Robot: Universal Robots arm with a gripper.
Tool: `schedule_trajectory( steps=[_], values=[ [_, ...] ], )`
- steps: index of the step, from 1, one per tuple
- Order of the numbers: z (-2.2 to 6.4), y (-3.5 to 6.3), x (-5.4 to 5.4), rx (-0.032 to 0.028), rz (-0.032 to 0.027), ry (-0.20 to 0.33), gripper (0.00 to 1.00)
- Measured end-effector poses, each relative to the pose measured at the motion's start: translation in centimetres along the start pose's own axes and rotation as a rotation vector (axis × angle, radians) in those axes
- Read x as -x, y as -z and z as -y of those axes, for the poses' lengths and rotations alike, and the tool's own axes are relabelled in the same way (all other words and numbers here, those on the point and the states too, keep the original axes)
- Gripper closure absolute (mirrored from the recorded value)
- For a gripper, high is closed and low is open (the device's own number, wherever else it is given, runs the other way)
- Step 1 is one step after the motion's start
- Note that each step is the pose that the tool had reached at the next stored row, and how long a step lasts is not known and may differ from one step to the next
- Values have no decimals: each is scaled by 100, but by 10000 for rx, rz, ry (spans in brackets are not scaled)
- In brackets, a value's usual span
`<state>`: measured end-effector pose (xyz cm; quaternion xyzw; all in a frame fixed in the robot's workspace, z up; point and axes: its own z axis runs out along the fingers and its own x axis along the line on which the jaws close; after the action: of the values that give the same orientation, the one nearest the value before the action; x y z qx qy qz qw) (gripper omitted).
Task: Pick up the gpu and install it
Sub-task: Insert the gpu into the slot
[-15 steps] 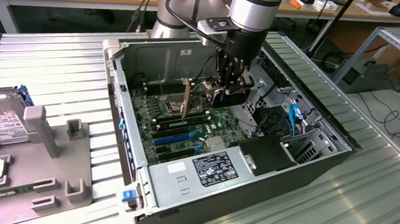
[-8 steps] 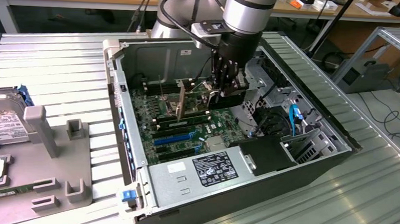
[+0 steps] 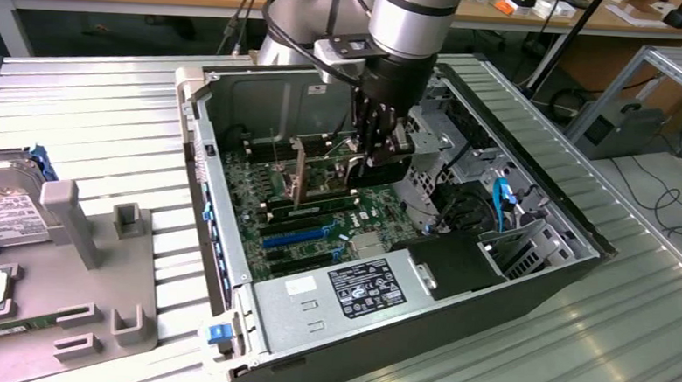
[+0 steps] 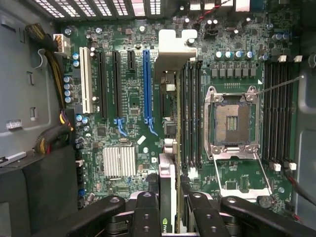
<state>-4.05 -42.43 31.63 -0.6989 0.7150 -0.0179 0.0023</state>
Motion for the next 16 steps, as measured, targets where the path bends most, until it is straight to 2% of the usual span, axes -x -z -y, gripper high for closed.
schedule_trajectory(
  steps=[4,8,13,16],
  values=[
    [-78,-8,-9,0,-1,0,73],
    [-119,-17,-19,1,-2,1,73],
    [-236,-40,-105,1,-2,0,73],
    [-281,-52,-110,0,-1,0,73]
  ],
)
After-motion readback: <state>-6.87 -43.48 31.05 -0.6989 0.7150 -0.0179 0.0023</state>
